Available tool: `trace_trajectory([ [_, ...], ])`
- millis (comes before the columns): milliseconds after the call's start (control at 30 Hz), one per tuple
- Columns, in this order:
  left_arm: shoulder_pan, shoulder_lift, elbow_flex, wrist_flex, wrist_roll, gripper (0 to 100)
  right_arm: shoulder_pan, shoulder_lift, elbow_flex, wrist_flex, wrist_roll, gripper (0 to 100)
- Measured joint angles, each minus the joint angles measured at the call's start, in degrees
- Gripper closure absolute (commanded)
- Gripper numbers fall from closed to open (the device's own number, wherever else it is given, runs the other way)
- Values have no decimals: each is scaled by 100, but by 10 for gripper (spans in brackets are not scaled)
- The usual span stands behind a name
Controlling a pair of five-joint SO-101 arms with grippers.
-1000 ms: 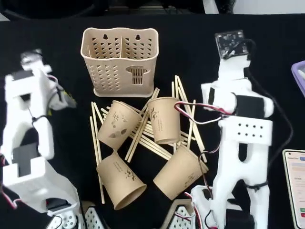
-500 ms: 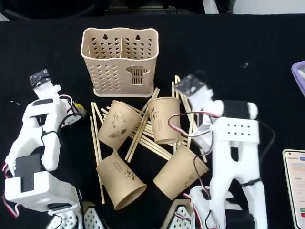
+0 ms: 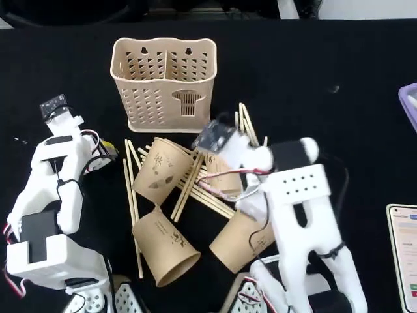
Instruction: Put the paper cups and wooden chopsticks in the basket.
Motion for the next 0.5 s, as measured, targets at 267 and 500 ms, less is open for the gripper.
trace_trajectory([
  [267, 0, 0, 9, -26, 0, 708, 237, 0, 501, 0, 545, 831],
  [500, 0, 0, 9, -26, 0, 708, 308, -9, 782, 0, 782, 988],
])
